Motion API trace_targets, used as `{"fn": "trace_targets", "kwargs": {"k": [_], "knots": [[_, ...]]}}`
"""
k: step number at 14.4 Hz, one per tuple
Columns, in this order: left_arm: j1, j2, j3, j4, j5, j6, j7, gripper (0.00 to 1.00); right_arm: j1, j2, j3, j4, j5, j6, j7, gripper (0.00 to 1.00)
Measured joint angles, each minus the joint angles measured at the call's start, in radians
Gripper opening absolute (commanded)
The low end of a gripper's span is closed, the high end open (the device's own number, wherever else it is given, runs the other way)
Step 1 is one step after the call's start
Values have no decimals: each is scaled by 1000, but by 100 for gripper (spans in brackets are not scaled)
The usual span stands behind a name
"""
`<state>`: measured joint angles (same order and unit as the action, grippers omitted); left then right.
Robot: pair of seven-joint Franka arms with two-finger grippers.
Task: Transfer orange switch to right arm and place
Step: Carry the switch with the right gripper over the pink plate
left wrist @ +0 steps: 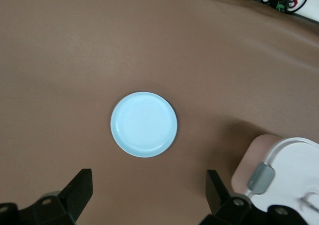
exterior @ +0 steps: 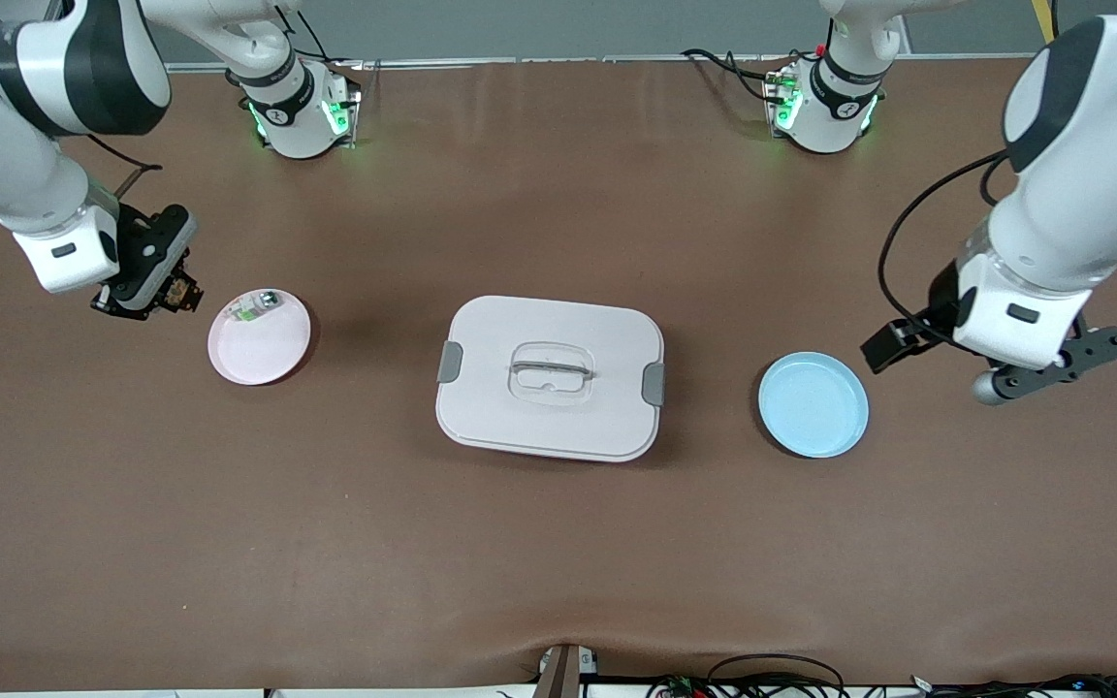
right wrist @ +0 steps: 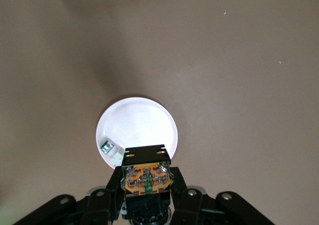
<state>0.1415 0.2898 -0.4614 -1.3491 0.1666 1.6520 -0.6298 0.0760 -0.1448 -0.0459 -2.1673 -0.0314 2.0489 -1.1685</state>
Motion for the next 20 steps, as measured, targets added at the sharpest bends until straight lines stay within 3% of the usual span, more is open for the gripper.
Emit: {"fn": "trace_targets", "kwargs": {"k": [10,17,20], "knots": [[77,-65,10,3,0,-44,234,100,-39,44,4,-227,-31,326,-92,0],[-122,-178,308,-49,-97,-115,436,100,-39,137,7,-273,-71,447,-96,0],[-172,-226,385,-93,-110,-115,486,100,-39,172,8,-302,-71,513,-96,0]]}}
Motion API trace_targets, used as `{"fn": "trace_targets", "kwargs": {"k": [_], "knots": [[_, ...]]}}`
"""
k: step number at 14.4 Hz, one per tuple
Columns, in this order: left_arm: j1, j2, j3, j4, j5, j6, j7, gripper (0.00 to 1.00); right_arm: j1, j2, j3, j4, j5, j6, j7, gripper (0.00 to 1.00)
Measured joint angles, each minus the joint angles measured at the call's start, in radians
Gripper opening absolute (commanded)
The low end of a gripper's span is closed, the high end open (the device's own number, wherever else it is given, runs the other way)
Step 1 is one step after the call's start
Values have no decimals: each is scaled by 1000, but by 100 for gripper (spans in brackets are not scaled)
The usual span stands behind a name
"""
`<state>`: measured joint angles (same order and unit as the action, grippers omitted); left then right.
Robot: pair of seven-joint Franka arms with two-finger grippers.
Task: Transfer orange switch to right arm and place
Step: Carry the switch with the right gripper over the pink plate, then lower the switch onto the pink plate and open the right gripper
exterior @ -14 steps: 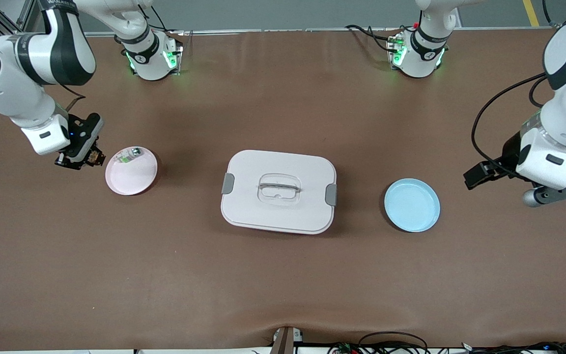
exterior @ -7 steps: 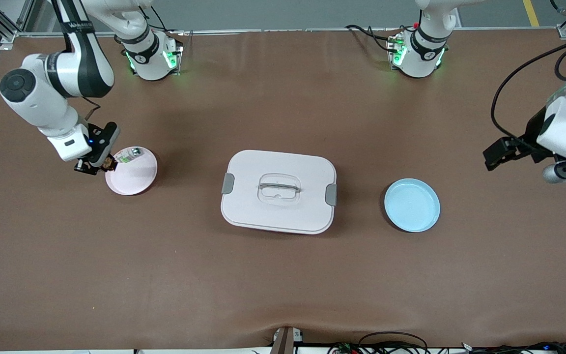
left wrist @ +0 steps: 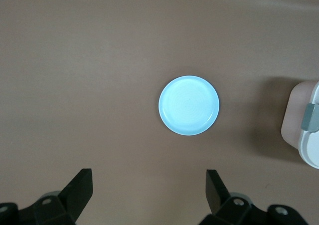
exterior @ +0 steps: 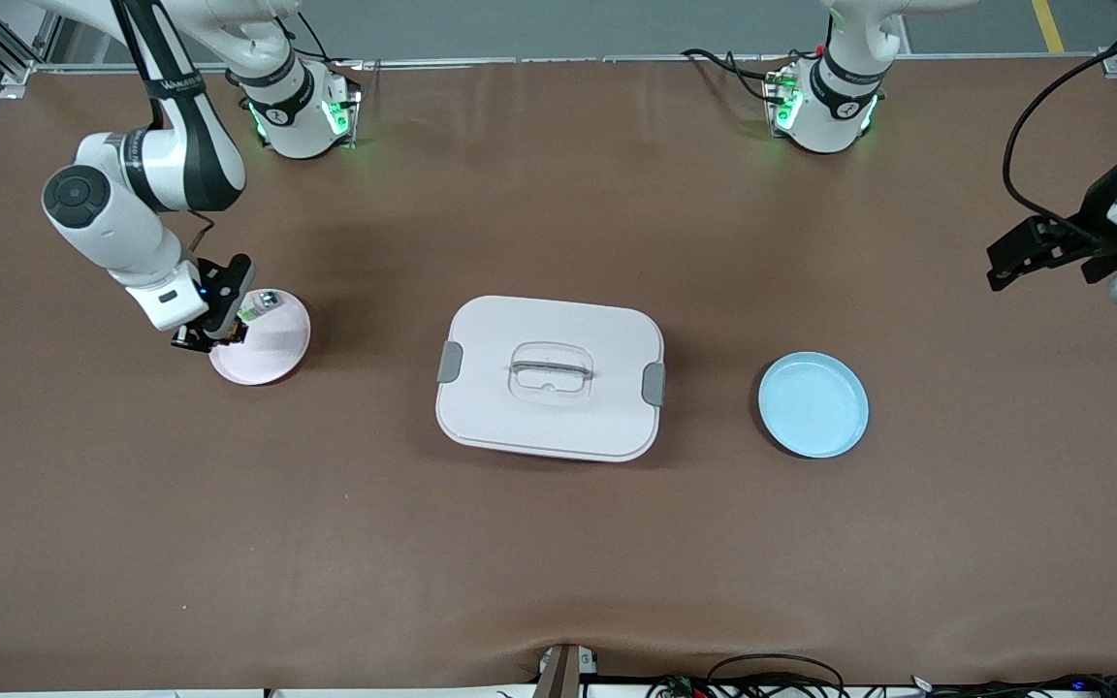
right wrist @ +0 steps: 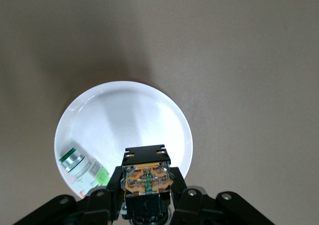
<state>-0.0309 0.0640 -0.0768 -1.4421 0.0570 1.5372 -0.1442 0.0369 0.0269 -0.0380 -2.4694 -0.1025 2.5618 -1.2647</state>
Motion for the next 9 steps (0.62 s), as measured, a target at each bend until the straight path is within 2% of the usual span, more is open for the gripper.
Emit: {"fn": "trace_targets", "kwargs": {"k": [4,9], "knots": [[-3,-40,5,-42,0,0,14,100,0,67,0,-45,0,112,0,0],[-3,-47,5,-59,0,0,14,100,0,133,0,-50,0,136,0,0]]}}
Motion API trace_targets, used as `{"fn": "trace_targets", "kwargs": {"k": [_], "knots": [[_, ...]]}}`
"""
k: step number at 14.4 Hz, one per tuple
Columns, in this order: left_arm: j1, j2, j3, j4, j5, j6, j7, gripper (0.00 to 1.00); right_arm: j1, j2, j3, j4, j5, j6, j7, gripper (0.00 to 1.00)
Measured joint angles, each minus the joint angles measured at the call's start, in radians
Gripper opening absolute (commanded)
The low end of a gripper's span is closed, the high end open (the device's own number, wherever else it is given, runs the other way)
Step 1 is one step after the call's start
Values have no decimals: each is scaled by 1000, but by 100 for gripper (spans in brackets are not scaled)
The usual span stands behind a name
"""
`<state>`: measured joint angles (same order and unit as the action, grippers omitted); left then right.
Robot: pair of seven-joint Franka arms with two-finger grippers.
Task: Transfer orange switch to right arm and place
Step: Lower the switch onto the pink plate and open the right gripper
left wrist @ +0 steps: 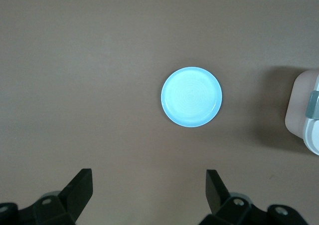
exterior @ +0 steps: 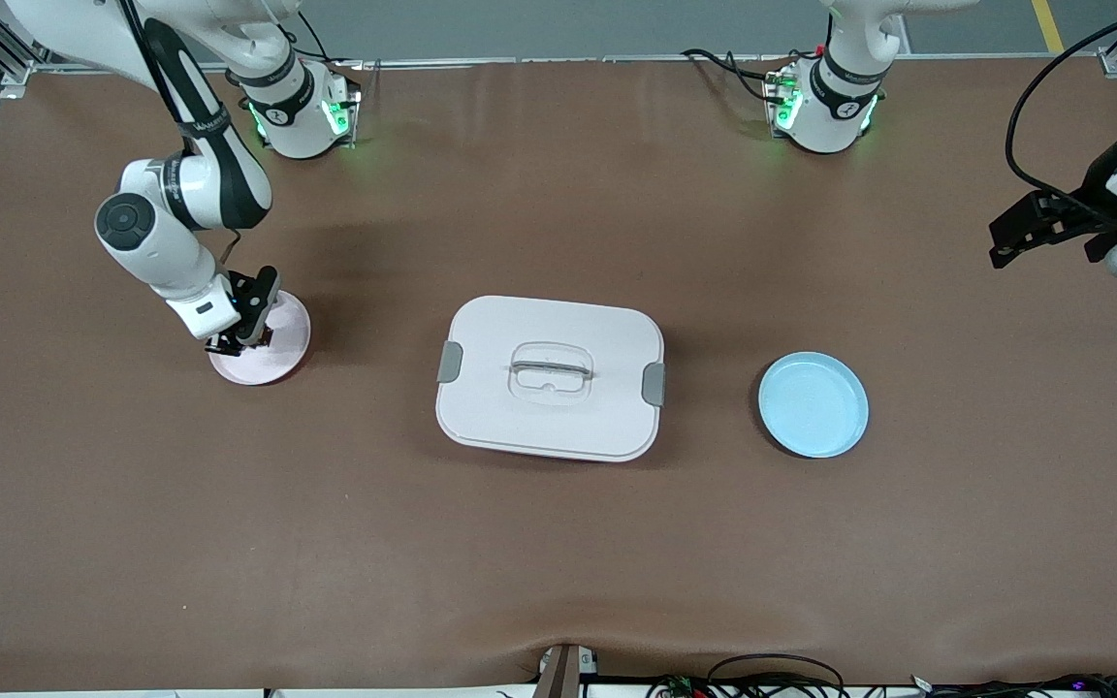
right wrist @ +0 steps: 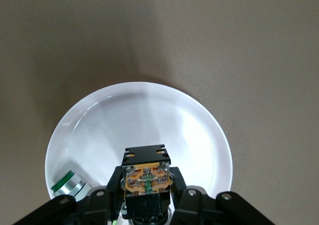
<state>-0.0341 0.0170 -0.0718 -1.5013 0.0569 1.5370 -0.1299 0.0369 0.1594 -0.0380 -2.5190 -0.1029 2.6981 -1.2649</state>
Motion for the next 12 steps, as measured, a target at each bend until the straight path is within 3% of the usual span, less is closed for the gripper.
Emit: {"fn": "trace_targets", "kwargs": {"k": [10,12], "knots": [[0,0,0,-7,0,0,0,100,0,97,0,-7,0,138,-20,0],[0,0,0,-7,0,0,0,100,0,100,0,-7,0,140,-20,8]]}}
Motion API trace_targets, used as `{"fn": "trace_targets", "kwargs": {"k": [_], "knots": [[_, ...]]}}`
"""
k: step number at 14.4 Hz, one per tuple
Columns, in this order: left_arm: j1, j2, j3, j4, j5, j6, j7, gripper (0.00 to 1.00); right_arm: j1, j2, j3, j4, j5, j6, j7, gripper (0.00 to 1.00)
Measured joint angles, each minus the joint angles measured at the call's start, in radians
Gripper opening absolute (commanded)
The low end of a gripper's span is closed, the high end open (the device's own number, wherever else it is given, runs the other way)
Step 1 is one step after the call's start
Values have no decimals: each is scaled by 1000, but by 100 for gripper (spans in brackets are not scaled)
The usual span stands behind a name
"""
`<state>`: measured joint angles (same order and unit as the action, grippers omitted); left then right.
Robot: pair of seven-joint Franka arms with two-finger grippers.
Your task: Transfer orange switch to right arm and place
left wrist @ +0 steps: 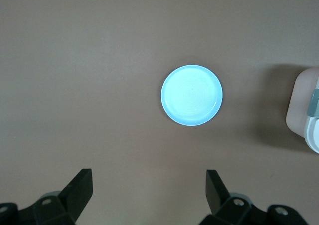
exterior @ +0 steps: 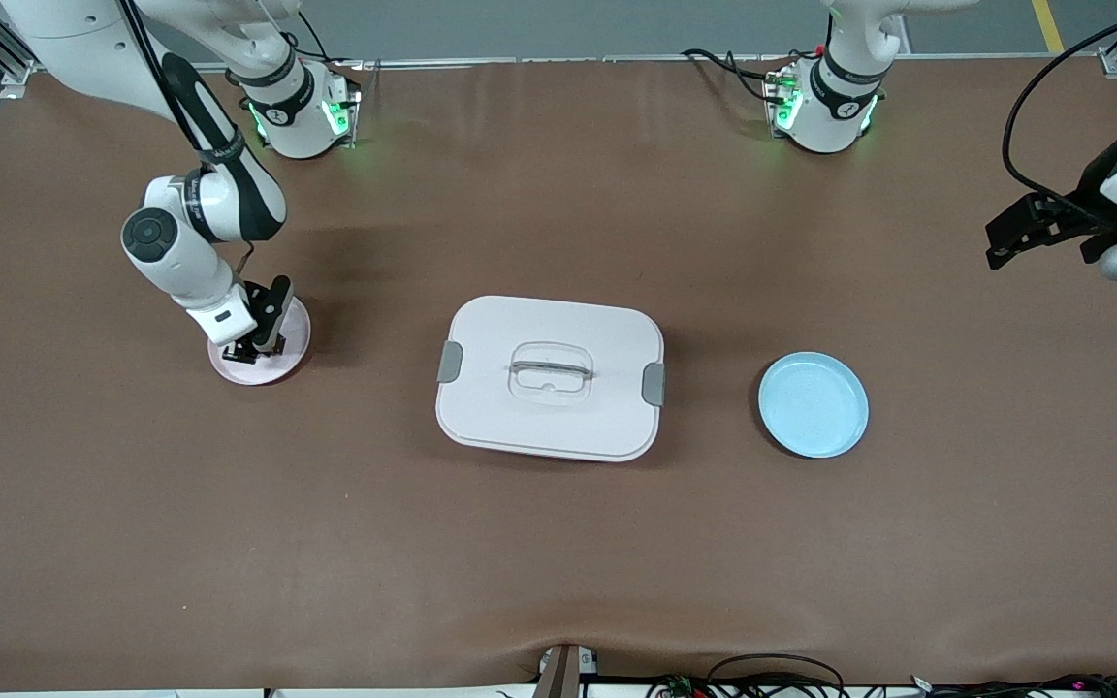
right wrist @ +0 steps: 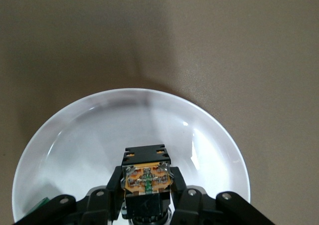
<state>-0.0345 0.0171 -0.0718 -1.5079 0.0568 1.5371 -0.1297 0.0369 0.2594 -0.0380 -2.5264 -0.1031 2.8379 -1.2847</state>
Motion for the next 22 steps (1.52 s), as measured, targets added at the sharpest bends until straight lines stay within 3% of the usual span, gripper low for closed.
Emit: {"fn": "trace_targets", "kwargs": {"k": [2,3,5,6,16,22], "knots": [[0,0,0,0,0,0,0,100,0,0,0,0,0,0,0,19],[0,0,0,0,0,0,0,100,0,0,0,0,0,1,0,33],[0,0,0,0,0,0,0,100,0,0,0,0,0,1,0,81],[0,0,0,0,0,0,0,100,0,0,0,0,0,5,0,100],[-3,-1,0,0,0,0,0,100,-3,-31,-1,16,1,54,54,100],[-5,-1,0,0,0,0,0,100,-22,-143,-2,26,0,-88,539,100]]}}
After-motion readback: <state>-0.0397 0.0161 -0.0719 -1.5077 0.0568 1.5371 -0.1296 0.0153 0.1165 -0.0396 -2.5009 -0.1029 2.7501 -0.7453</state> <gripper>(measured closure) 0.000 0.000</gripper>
